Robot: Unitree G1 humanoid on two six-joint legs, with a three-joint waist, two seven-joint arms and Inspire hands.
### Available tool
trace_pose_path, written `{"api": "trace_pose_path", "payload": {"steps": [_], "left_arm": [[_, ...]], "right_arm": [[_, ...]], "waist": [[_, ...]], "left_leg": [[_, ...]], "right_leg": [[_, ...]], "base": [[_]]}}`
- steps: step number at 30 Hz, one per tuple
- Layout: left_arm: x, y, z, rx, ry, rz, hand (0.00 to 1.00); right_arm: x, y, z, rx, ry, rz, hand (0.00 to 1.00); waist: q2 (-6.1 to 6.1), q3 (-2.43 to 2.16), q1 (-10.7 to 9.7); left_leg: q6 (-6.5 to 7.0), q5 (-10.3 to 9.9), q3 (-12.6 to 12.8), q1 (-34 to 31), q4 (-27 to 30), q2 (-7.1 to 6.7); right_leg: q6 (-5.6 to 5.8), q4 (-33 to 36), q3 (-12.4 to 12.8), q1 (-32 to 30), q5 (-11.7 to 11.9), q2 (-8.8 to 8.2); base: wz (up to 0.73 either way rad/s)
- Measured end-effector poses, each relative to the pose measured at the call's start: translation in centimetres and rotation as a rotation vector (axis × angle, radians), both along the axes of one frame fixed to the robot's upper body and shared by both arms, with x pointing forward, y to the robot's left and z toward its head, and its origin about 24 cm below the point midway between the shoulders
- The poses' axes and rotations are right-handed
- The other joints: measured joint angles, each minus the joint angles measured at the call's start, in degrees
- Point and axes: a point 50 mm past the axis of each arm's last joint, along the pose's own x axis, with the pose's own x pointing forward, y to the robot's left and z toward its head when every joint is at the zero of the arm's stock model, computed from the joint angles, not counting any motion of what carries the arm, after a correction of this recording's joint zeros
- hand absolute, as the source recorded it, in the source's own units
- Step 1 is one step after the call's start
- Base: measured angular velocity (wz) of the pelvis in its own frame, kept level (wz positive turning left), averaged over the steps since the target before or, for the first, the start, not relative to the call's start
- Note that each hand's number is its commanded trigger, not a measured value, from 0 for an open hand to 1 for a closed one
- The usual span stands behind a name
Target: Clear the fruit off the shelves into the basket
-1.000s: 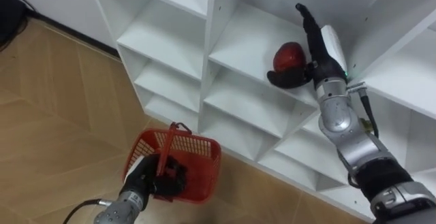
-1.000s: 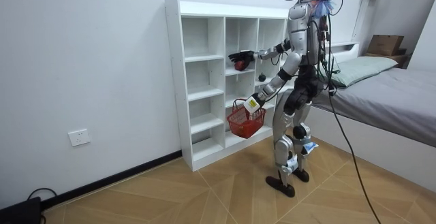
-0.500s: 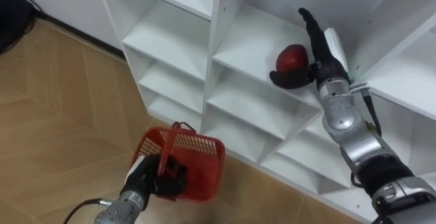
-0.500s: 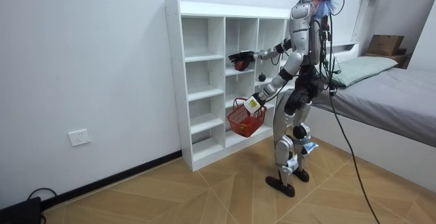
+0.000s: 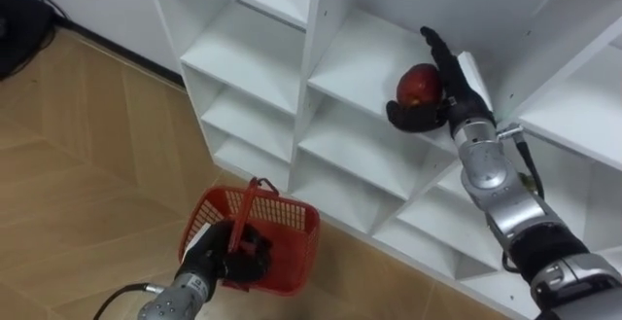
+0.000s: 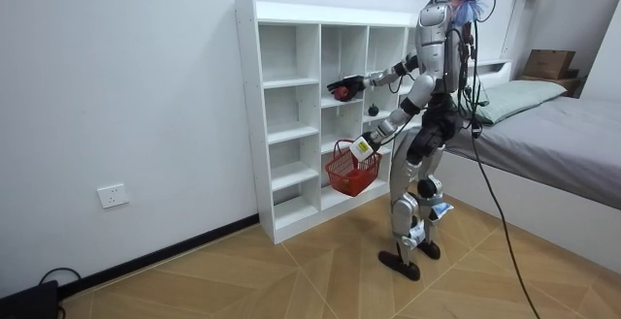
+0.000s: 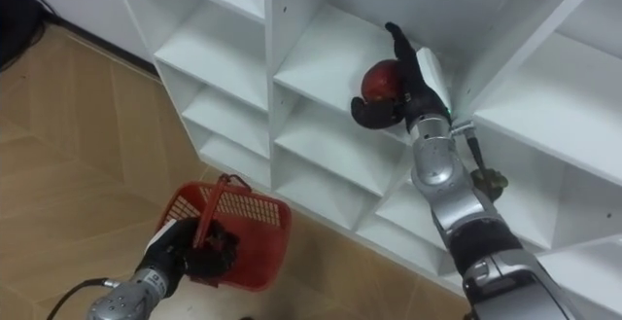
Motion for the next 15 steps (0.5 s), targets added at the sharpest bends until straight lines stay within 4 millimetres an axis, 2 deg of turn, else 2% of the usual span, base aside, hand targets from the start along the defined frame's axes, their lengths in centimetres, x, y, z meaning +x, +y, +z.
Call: {"api": "trace_pose_path", "payload": {"steps": [11,12,13,14,15], "left_arm": [[-0.34,0.29,-0.43,0.007,0.028,-0.001,1.00],[-0.52,0.34,-0.62,0.007,0.040,-0.003,1.00],[-0.69,0.39,-0.78,0.007,0.051,-0.005,1.00],[-0.75,0.41,-0.83,0.007,0.055,-0.005,1.00],[-0.83,0.44,-0.91,0.008,0.062,-0.004,1.00]], "right_arm": [[0.42,-0.21,0.18,0.013,0.038,0.016,0.00],[0.44,-0.20,0.18,0.015,0.042,0.020,0.03],[0.46,-0.21,0.19,0.017,0.043,0.021,0.21],[0.46,-0.21,0.19,0.019,0.044,0.022,0.50],[0.47,-0.27,0.20,0.025,0.047,0.023,0.64]], "waist": [[-0.48,0.26,-0.01],[-0.51,0.27,-0.01],[-0.56,0.30,-0.03],[-0.59,0.32,-0.05],[-0.66,0.36,-0.04]], "left_leg": [[0.04,0.12,-0.09,0.00,0.04,-0.10],[0.04,0.12,-0.09,0.01,0.04,-0.11],[0.04,0.12,-0.10,0.00,0.05,-0.10],[0.04,0.12,-0.11,0.00,0.05,-0.10],[0.04,0.12,-0.14,-0.01,0.06,-0.10]], "right_leg": [[0.00,0.03,-0.07,0.01,0.00,-0.10],[0.00,0.03,-0.07,0.04,0.00,-0.10],[0.00,0.03,-0.08,0.03,0.00,-0.09],[0.00,0.03,-0.08,0.03,0.00,-0.09],[0.00,0.03,-0.10,0.03,0.00,-0.08]], "base": [[0.00],[0.00],[0.00],[0.00],[0.00]]}}
